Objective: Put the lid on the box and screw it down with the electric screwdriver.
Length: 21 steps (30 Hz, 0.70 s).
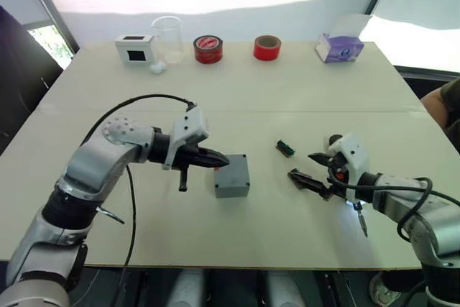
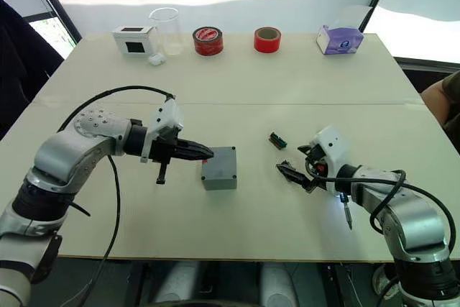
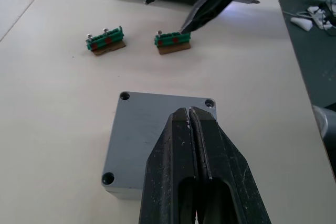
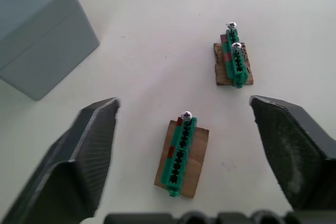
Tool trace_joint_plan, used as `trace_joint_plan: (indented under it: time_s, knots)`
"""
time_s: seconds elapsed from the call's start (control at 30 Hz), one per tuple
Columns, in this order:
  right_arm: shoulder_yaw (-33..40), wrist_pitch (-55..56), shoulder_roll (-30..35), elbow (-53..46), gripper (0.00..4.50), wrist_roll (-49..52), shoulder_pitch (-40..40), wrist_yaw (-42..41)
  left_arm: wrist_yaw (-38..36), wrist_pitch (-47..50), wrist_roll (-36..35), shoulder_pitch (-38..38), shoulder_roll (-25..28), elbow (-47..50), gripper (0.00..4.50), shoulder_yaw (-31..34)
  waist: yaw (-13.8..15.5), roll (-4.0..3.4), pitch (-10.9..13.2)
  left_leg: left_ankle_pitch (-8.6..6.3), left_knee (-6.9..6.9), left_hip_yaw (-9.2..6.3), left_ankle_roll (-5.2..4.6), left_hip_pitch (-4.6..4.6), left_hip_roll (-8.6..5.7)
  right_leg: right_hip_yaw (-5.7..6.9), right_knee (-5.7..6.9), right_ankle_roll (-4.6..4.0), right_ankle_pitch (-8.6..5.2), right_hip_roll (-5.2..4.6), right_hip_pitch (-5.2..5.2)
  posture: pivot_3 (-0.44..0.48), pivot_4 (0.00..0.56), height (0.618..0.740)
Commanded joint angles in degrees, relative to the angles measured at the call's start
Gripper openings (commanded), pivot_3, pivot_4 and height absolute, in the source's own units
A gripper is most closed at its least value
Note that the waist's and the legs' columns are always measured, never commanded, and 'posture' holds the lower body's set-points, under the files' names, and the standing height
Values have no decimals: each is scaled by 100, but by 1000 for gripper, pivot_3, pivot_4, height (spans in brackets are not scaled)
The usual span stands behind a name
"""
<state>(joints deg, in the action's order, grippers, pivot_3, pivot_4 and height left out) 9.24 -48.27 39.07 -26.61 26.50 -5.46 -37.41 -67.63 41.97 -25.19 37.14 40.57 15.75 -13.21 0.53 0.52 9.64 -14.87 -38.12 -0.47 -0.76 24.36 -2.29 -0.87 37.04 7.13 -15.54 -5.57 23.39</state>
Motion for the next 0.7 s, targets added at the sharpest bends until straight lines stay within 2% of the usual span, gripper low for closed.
trace_joint_plan:
  time_s: [0.03, 0.67, 0.7]
  knots:
    - [-68, 217, -74, -82, 2646, -54, 34, 91, -43, -224, 82, 228, -33, -57, 0, -36, 17, 0, 0, 0, -2, 0, 0, 0, -1, 1, 0, 0, 0, 0, -2, 0, 150, 740]
    - [-306, 626, -113, 401, 2646, -253, 23, 126, -64, -372, 184, 125, 79, 50, 0, -64, 7, 0, 0, 0, -3, -1, 0, 0, -1, 1, 1, 1, 0, 1, -2, 0, 150, 740]
    - [-341, 649, -94, 421, 2387, -296, 29, 116, -64, -373, 188, 127, 76, 52, 0, -64, 7, 0, 0, 0, -3, 0, -1, 0, -1, 1, 1, 1, 0, 2, -2, 0, 150, 740]
